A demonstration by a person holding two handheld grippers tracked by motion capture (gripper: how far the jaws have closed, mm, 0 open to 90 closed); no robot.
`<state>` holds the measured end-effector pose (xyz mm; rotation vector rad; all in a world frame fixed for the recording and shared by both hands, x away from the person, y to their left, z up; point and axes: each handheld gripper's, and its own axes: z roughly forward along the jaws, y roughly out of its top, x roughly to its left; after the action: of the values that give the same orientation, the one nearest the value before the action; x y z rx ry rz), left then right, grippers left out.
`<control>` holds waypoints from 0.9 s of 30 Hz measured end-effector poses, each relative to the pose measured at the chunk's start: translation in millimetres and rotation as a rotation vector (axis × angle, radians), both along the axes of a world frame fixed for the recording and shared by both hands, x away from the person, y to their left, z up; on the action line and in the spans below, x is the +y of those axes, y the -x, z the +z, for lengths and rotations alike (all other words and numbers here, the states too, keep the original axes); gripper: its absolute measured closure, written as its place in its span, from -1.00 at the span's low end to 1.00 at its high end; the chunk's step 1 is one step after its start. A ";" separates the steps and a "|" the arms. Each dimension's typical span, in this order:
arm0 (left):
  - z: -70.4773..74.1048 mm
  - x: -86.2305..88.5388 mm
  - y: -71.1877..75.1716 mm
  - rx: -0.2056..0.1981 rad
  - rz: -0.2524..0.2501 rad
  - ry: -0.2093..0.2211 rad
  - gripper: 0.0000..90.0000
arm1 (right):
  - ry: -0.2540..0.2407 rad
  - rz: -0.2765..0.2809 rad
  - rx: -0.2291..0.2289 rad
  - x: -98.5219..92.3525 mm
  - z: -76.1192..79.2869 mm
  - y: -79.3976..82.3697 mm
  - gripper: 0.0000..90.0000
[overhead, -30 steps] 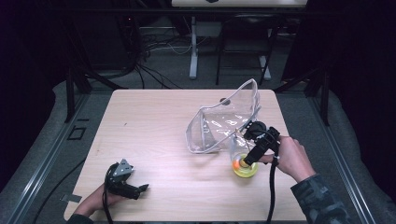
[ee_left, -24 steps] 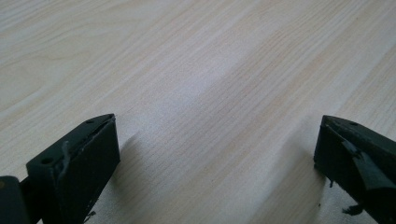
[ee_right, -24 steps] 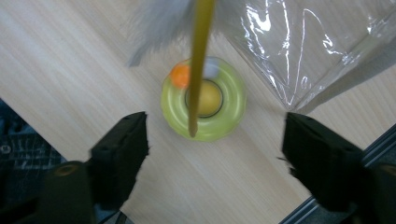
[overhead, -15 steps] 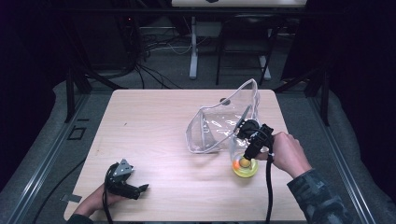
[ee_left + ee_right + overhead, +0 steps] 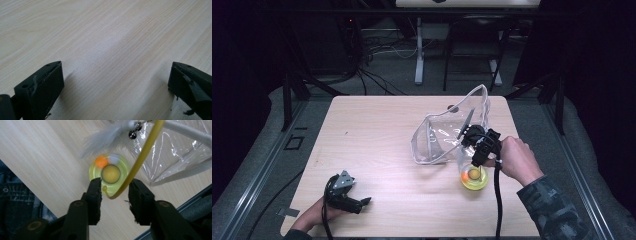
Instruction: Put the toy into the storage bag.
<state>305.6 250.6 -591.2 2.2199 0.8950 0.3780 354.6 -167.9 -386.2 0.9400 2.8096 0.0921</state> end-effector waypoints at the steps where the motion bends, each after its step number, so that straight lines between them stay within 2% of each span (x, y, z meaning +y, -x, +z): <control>1: 0.0 0.0 0.0 0.000 0.000 -0.001 -1.00 | 0.008 0.003 0.005 0.4 0.5 -0.2 0.46; 5: 0.0 0.0 0.0 0.000 0.000 0.000 -1.00 | 0.009 0.008 0.013 1.8 0.8 -0.1 0.60; 12: 0.1 0.1 0.0 0.000 -0.001 -0.002 -1.00 | 0.011 -0.006 0.010 2.6 1.4 -2.6 0.59; 17: 0.0 0.1 0.0 0.000 -0.001 -0.001 -1.00 | 0.040 0.001 0.015 4.2 1.9 -3.2 0.73; 23: 0.0 0.1 0.0 0.000 -0.001 -0.001 -1.00 | 0.033 -0.007 0.029 4.4 1.0 -3.5 0.87; 27: 0.1 0.1 0.0 0.001 0.000 -0.001 -1.00 | 0.031 -0.008 0.021 3.8 1.3 -4.1 0.92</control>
<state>305.6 250.7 -591.2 2.2216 0.8948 0.3780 358.7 -164.1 -384.9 0.9515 2.8176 0.0378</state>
